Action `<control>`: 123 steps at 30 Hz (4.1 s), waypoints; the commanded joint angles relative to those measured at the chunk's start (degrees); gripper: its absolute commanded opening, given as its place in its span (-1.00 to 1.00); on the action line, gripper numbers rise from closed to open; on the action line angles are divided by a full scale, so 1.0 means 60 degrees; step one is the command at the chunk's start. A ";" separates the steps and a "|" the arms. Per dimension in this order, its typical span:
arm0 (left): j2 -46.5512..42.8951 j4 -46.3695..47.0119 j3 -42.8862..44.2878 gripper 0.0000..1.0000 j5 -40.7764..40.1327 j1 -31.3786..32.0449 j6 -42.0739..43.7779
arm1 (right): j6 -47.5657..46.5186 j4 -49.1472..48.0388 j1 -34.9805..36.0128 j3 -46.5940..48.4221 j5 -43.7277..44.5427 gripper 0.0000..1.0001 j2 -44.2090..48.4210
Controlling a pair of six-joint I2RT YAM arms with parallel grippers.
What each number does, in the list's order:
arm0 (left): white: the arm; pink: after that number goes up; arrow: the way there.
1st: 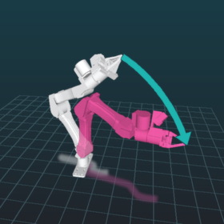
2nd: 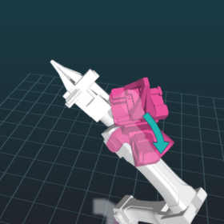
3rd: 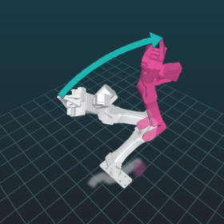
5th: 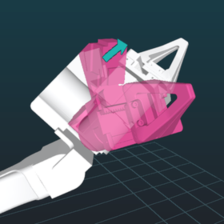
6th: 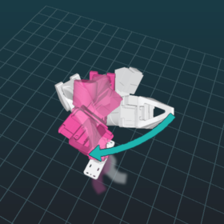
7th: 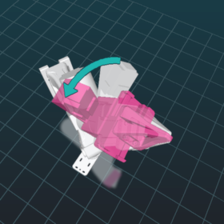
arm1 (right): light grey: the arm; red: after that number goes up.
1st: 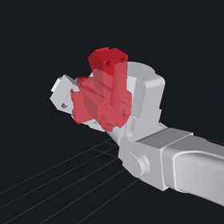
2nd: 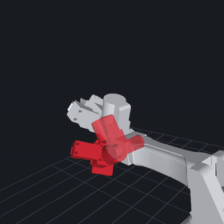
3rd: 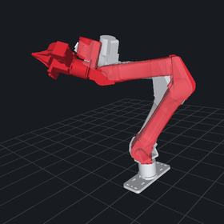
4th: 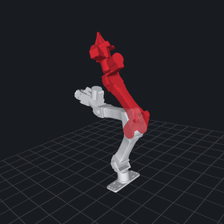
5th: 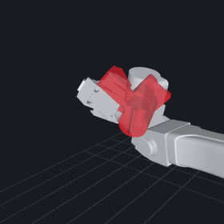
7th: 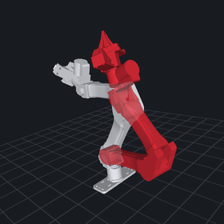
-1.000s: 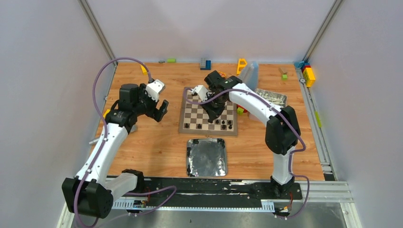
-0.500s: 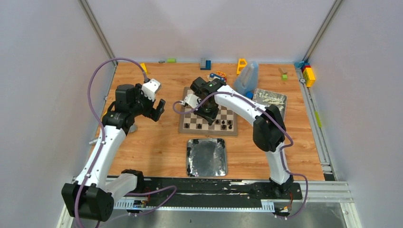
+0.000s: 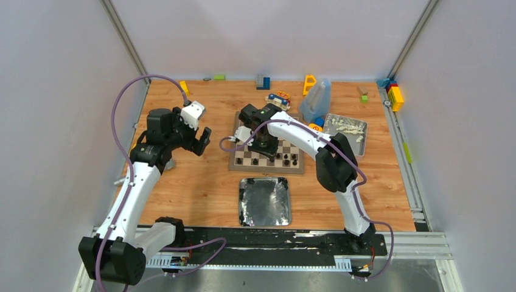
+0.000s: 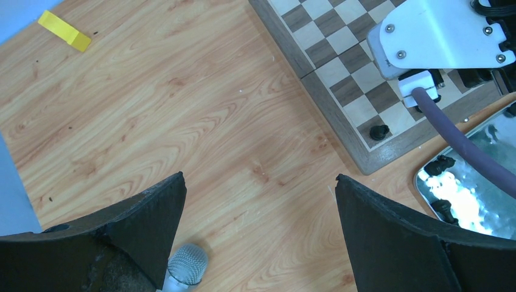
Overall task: Set up the chess pieces on the board
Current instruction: Place the chess piece on the chessboard, then move the chess piece to the storage box.
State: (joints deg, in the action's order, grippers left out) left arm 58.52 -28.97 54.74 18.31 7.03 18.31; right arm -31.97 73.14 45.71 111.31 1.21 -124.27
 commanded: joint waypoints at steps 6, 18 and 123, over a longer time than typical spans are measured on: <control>-0.0252 0.0300 -0.0085 1.00 0.0144 -0.0078 -0.0077 | -0.0166 0.0145 0.0082 0.0586 0.0311 -0.86 -0.0399; -0.0332 0.0330 -0.0114 1.00 0.0171 -0.0102 -0.0063 | -0.0166 0.0246 0.0128 0.0697 0.0208 -0.84 -0.0558; -0.0818 0.0525 -0.1463 1.00 0.0204 -0.0177 0.1080 | 0.1815 -0.5438 0.0068 -0.8039 -0.1840 -0.23 0.4348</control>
State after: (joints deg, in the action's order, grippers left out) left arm 54.74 -27.42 46.11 18.57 6.26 24.18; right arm -21.89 41.21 45.98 63.57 -9.13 -97.32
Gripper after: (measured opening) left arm 0.998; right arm 0.397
